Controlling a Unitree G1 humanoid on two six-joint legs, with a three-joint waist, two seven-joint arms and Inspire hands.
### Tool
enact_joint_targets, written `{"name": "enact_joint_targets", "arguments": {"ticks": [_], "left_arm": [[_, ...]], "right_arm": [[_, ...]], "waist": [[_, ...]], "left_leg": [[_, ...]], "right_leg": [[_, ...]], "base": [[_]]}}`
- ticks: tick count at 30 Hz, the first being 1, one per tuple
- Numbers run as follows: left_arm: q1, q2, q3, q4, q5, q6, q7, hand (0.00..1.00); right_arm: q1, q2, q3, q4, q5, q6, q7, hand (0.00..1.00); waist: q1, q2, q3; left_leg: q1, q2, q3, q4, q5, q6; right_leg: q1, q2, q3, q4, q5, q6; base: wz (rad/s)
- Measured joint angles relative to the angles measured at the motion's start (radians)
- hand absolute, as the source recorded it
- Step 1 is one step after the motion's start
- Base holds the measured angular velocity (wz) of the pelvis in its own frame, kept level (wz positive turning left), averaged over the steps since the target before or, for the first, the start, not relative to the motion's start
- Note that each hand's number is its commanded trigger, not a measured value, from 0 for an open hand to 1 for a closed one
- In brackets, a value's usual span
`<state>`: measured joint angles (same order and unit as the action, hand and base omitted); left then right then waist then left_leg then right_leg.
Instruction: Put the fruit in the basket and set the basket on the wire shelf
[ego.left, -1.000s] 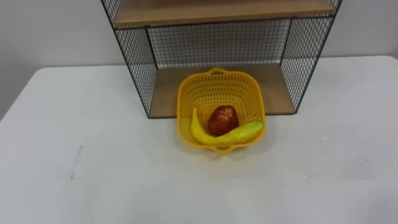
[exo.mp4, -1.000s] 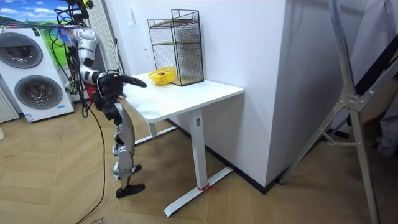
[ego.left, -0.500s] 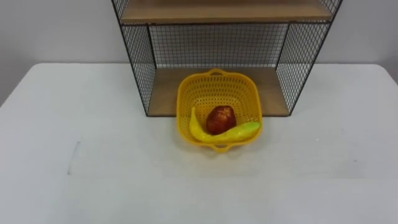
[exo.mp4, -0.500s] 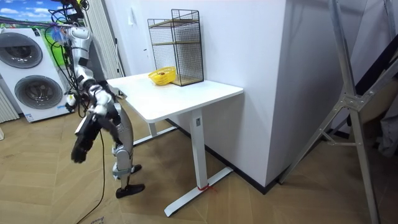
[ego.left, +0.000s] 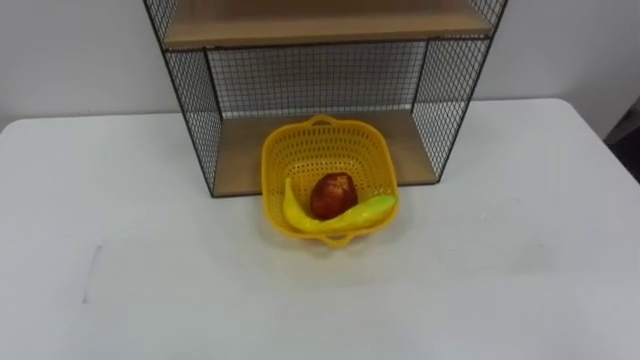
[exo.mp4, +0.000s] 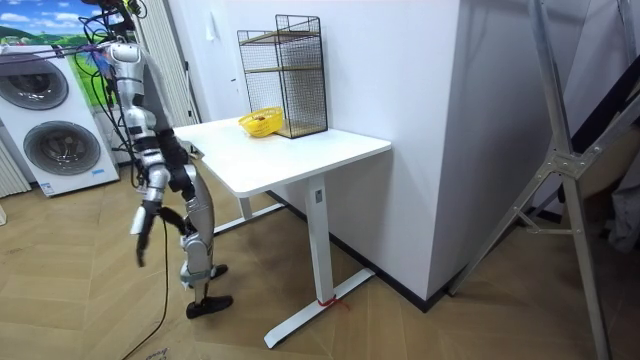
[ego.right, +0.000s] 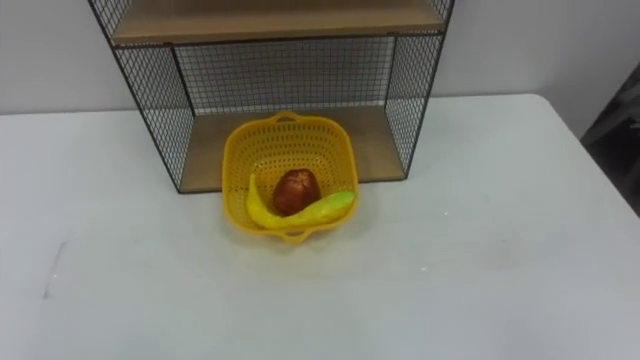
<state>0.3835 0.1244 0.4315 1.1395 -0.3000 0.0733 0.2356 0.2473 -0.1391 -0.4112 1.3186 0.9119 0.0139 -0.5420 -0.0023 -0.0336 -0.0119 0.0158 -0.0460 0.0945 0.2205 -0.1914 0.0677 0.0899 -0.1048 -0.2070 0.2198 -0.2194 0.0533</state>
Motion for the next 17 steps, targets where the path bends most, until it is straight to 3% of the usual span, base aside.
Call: {"name": "enact_joint_targets", "arguments": {"ticks": [3,6,11,14,17], "left_arm": [[-0.029,-0.003,-0.007,-0.003,0.054,0.045,-0.025,0.00],[-0.052,-0.003,-0.027,-0.010,0.071,0.063,-0.028,0.00],[-0.076,-0.001,-0.079,-0.009,0.100,0.084,-0.032,0.00],[-0.092,-0.005,-0.104,-0.011,0.120,0.097,-0.032,0.00],[-0.109,-0.003,-0.120,-0.011,0.120,0.098,-0.032,0.00]], "right_arm": [[-0.038,-0.020,0.123,0.024,-0.231,0.078,0.142,0.00],[-0.102,-0.040,0.181,0.024,-0.390,0.119,0.256,0.00],[-0.150,-0.042,0.239,0.016,-0.506,0.153,0.381,0.00],[-0.148,-0.040,0.270,0.009,-0.538,0.162,0.413,0.00],[-0.139,-0.027,0.272,0.008,-0.590,0.162,0.424,0.00]], "waist": [[0.031,-0.005,0.0030],[0.038,-0.006,0.0060],[0.040,-0.005,0.0155],[0.038,0.002,0.0278],[0.036,0.005,0.0286]], "left_leg": [[0.016,0.002,0.005,-0.006,-0.005,-0.002],[0.013,0.001,-0.001,-0.008,-0.006,-0.003],[0.016,-0.001,-0.017,-0.017,-0.009,-0.007],[0.013,0.001,-0.019,-0.018,-0.012,-0.010],[0.011,0.001,-0.018,-0.018,-0.017,-0.012]], "right_leg": [[0.016,0.003,0.002,-0.013,0.001,-0.001],[0.016,0.004,-0.004,-0.019,0.002,0.000],[0.033,0.008,-0.017,-0.035,0.002,0.000],[0.031,0.011,-0.020,-0.036,0.002,0.000],[0.029,0.016,-0.021,-0.035,0.002,0.000]], "base": [[-0.06],[0.06],[0.11],[0.00],[0.00]]}}
